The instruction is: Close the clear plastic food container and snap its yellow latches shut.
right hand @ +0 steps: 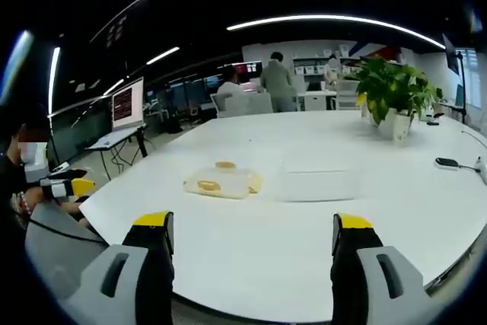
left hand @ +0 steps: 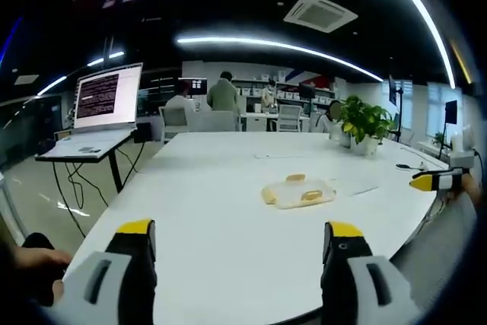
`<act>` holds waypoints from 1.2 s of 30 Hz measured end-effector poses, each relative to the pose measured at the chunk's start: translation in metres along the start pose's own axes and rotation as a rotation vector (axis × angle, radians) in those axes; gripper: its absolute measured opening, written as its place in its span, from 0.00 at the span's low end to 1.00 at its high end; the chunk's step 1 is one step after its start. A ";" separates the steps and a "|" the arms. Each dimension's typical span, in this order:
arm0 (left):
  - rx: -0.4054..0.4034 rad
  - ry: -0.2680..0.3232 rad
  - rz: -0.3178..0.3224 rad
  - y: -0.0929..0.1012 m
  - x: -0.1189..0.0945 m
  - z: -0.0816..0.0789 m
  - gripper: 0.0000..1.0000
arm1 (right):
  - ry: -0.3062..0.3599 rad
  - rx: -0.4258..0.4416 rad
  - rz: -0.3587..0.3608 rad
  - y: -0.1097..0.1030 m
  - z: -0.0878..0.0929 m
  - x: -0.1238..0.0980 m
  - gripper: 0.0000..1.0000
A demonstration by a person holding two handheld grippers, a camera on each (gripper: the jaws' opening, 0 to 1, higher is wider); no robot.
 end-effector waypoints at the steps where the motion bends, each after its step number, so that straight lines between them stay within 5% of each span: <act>1: 0.000 0.000 0.001 0.000 0.000 0.000 0.88 | 0.000 0.000 0.000 0.000 0.000 0.000 0.84; 36: 0.001 -0.002 -0.007 -0.001 0.001 -0.001 0.88 | -0.005 -0.001 -0.019 -0.002 -0.001 0.003 0.82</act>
Point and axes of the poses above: the point that each gripper's makers call its tool centre point, and the gripper's own axes: x roughly forward along the fingers, y roughly to its right, z roughly out of its underside, the point moved 4 cm from there along -x, roughly backward along the fingers, and after that the axes turned 15 degrees about x, right-handed, at the moved point
